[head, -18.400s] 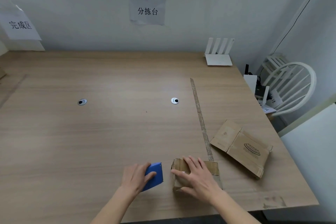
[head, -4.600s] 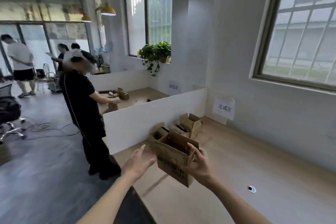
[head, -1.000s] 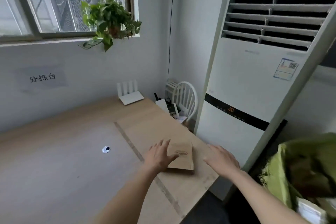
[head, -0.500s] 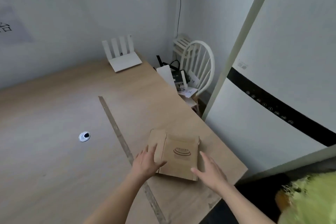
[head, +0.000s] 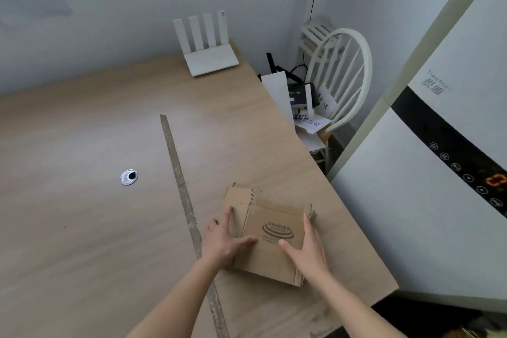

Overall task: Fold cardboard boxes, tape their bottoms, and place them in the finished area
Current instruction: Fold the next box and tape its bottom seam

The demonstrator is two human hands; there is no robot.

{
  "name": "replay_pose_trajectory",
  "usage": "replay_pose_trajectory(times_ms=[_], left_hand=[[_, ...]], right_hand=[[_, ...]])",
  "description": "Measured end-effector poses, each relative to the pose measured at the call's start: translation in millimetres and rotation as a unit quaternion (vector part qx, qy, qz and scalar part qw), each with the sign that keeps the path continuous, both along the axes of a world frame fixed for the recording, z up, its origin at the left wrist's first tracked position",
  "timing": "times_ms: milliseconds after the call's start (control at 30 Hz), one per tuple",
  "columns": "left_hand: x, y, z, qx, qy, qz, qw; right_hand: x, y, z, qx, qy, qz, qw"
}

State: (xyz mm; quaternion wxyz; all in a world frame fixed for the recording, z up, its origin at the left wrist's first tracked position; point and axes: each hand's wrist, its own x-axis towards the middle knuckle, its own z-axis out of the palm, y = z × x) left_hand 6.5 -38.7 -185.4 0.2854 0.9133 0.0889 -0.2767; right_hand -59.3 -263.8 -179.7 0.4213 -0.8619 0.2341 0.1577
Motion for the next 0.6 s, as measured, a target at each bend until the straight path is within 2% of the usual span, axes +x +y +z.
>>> replay_pose_trajectory(times_ms=[100, 200, 267, 433, 600], left_hand=[[-4.8, 11.4, 21.3, -0.079, -0.006, 0.038, 0.996], [-11.4, 36.6, 56.9, -0.164, -0.05, 0.03, 0.985], [-19.6, 60.3, 82.6, -0.183, -0.084, 0.021, 0.979], [-59.0, 125.7, 127.8, -0.123, -0.129, -0.026, 0.984], [-132.6, 183.0, 123.5, -0.093, -0.154, -0.033, 0.983]], right_hand=[[5.8, 4.4, 17.9, 0.031, -0.057, -0.005, 0.998], [13.6, 11.2, 46.1, 0.067, -0.078, 0.016, 0.995], [18.9, 21.0, 68.2, 0.071, -0.083, 0.029, 0.994], [18.4, 66.3, 113.7, 0.037, -0.122, 0.134, 0.983], [-30.9, 129.5, 122.2, 0.009, -0.146, 0.221, 0.964]])
